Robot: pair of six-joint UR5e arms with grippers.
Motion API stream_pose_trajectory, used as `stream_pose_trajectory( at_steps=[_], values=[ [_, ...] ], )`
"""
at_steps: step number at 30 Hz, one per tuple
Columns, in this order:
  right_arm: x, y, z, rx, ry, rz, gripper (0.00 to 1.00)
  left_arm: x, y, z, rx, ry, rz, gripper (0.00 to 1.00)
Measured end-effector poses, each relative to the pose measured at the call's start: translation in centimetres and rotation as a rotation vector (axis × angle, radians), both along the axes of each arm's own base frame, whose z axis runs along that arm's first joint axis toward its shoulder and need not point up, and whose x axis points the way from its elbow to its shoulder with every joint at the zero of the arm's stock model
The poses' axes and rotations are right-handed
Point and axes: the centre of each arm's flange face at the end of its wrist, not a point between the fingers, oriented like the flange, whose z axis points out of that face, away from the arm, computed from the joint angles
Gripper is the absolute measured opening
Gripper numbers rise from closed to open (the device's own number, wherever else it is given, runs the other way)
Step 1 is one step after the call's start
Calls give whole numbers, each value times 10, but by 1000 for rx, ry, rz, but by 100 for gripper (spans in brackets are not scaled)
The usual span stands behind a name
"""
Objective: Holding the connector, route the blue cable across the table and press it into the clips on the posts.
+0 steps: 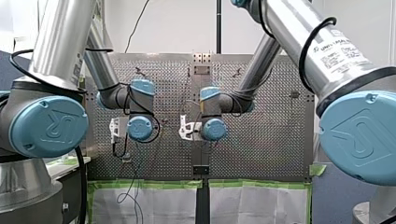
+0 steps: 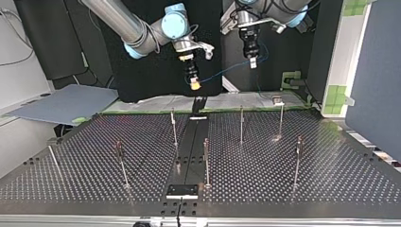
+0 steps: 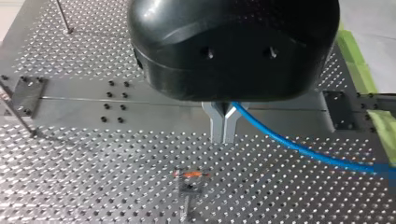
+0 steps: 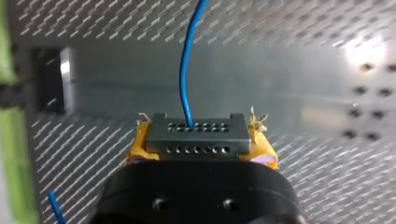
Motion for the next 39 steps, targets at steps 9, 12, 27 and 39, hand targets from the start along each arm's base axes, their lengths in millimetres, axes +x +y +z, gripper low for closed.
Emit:
stream_pose_trajectory(
  at_steps=[9,12,27,39],
  values=[
    [29,-3,85,-57,-79,105,0,19,10,43,-38,-51,81,0],
    [36,-3,114,-81,-115,134,0,28,13,62,-62,-82,113,0],
    [62,-8,195,-128,-214,197,0,71,51,156,-127,-243,178,0],
    [93,-8,212,-121,-216,230,0,102,76,184,-139,-302,228,0]
  ],
)
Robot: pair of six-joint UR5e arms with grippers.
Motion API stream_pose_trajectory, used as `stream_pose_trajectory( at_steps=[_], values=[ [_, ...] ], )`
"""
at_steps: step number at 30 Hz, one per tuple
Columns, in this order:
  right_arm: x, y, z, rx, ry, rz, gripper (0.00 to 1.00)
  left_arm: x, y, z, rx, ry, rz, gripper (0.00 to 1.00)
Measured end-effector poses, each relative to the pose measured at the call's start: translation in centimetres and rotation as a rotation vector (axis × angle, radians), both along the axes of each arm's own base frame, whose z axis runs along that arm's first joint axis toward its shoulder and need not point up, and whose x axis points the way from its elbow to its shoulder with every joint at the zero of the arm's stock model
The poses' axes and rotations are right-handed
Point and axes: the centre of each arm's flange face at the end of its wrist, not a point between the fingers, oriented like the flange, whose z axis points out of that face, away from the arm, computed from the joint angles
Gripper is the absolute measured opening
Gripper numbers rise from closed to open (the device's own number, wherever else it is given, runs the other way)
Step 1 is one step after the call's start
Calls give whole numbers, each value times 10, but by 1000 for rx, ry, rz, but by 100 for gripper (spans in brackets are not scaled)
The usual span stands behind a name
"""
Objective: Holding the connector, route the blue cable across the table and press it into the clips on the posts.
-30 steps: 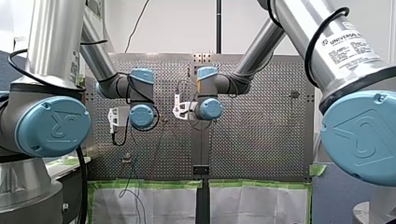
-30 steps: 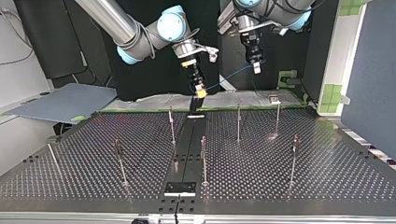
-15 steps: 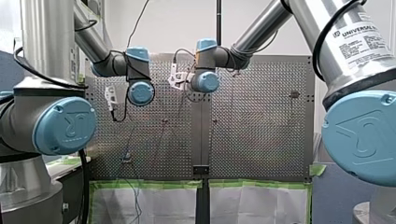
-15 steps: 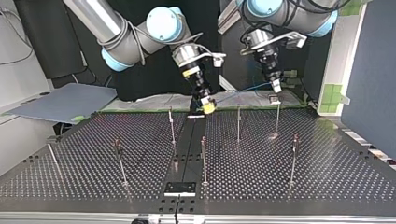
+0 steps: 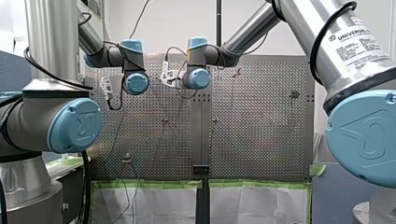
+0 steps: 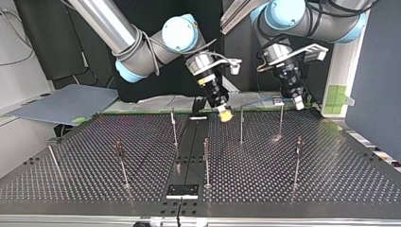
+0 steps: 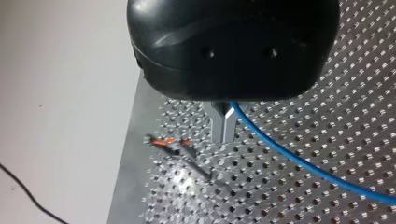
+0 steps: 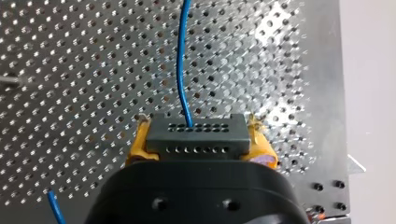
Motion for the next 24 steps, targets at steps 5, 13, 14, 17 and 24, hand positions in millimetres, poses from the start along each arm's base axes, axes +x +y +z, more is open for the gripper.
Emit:
stream_pose_trajectory(
  at_steps=[5,13,14,17,24],
  values=[
    [7,-3,14,5,-1,4,0,8,4,9,0,-15,2,0],
    [14,-15,46,5,-45,1,0,22,17,24,3,-23,22,0],
    [15,-16,48,6,-47,1,0,25,20,27,3,-27,25,0],
    [21,-20,51,9,-49,1,0,33,29,34,6,-37,29,0],
    [36,-30,50,4,-57,5,0,49,48,48,14,-66,18,0]
  ],
)
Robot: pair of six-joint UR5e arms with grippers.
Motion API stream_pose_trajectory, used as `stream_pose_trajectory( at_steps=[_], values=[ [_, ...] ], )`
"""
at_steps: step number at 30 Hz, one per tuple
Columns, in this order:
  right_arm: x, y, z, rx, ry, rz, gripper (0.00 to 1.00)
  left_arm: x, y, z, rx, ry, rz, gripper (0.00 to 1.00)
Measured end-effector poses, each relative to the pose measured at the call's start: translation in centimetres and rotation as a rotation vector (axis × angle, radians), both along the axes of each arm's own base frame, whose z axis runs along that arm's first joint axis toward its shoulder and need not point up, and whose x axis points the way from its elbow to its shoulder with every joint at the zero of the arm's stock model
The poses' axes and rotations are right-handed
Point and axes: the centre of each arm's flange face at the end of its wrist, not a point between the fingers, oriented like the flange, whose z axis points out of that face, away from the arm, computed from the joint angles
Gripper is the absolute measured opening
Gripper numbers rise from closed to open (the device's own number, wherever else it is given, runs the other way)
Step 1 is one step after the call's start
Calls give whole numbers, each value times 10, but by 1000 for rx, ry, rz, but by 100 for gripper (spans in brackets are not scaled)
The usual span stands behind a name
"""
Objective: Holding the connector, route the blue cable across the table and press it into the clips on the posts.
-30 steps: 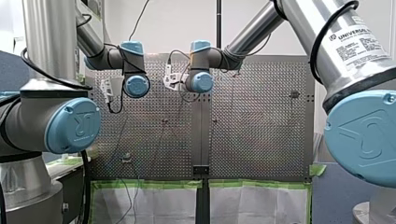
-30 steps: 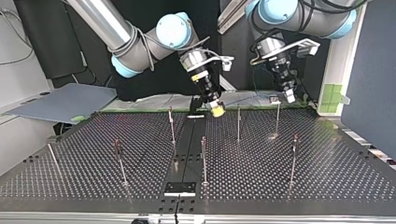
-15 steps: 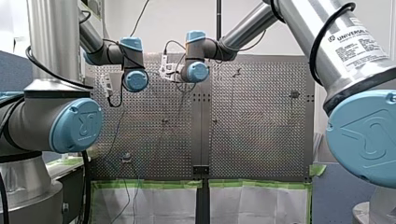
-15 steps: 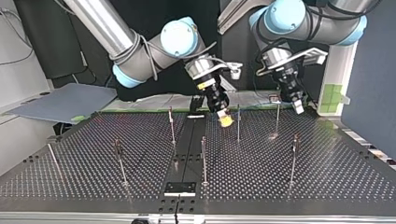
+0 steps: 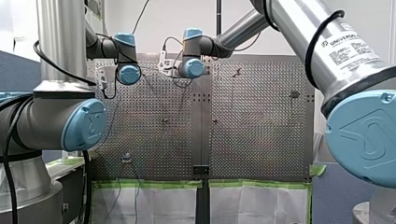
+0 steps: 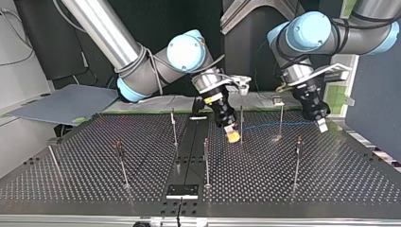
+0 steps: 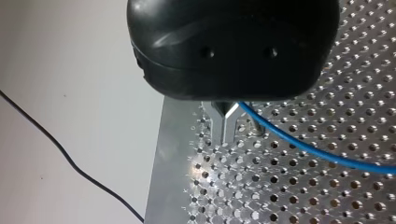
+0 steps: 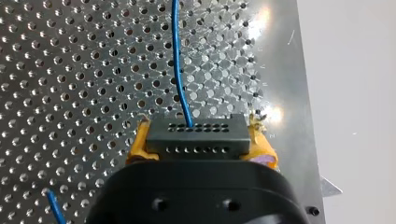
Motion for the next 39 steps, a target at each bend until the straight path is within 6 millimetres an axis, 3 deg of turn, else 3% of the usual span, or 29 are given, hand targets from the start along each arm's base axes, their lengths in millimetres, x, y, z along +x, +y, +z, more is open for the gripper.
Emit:
stream_pose_trajectory(
  at_steps=[9,23,30,39],
  values=[
    [12,-17,13,-27,-34,-3,0,24,-2,-6,11,10,-62,0],
    [25,-29,-16,-9,-10,-1,0,57,6,-7,2,6,-64,0],
    [28,-31,-7,-20,-23,0,0,70,17,-5,5,-4,-57,0],
    [29,-35,3,-29,-36,-3,0,95,29,-19,14,11,-79,0]
  ],
)
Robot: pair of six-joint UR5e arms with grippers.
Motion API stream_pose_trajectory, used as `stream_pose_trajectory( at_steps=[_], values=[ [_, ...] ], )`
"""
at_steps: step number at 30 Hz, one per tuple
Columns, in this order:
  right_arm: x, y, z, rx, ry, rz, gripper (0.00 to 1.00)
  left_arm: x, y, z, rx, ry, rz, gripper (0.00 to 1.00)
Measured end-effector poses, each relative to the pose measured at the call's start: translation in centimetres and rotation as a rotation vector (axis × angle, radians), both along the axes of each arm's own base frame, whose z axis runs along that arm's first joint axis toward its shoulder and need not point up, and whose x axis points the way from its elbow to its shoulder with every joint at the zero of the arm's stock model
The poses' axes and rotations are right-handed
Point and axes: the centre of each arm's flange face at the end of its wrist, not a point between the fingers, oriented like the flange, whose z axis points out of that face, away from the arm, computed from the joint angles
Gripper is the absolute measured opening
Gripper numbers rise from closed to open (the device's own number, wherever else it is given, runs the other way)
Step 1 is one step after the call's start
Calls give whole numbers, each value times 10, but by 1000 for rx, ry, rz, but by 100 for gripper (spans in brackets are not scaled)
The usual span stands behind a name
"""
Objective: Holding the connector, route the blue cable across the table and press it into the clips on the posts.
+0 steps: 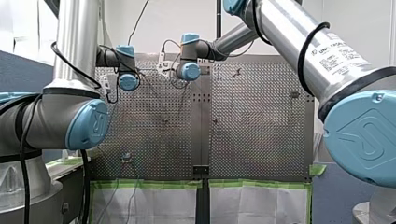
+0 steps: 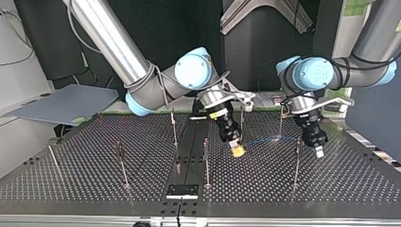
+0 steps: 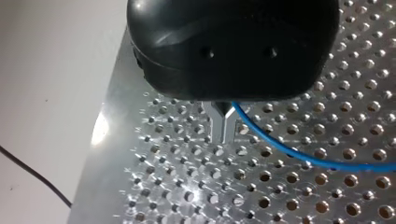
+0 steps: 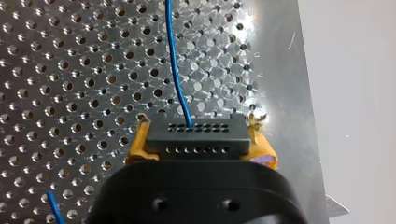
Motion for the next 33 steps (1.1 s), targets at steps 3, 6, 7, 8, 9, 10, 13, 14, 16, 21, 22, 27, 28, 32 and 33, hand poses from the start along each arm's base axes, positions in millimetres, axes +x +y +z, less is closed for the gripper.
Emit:
stream_pose_trajectory(
  at_steps=[3,6,7,8,9,10,13,14,16,21,22,27,28,32,33],
  values=[
    [-1,-3,1,-1,-2,-5,0,9,3,-3,3,-1,-10,0],
    [-3,-6,2,-3,-4,-10,0,15,6,-4,0,-9,-18,0],
    [-3,-8,3,-4,-5,-12,0,16,8,-4,-1,-12,-19,0],
    [-4,-9,3,-4,-6,-14,0,17,10,-4,-2,-14,-20,0],
    [-4,-10,3,-5,-6,-15,0,18,11,-4,-3,-15,-19,0],
    [-4,-10,4,-5,-7,-16,0,18,13,-4,-5,-17,-18,0],
    [-5,-11,5,-7,-9,-16,0,19,17,-4,-11,-18,-15,0],
    [-5,-11,5,-7,-9,-16,0,19,17,-4,-15,-17,-15,0],
    [-5,-12,5,-7,-9,-17,0,19,19,-5,-29,-16,-15,0],
    [-5,-12,5,-5,-6,-17,0,17,22,-9,-74,-5,-21,13],
    [-5,-11,5,-4,-5,-17,0,16,22,-10,-86,0,-22,38],
    [-3,-7,4,-1,-1,-13,0,13,23,-14,-124,28,-25,98],
    [-3,-7,4,0,0,-13,0,12,23,-15,-131,37,-24,98],
    [-3,-6,3,3,3,-17,0,7,25,-16,-149,63,-20,98],
    [-3,-6,3,5,4,-19,0,6,25,-16,-152,69,-19,98]
  ],
)
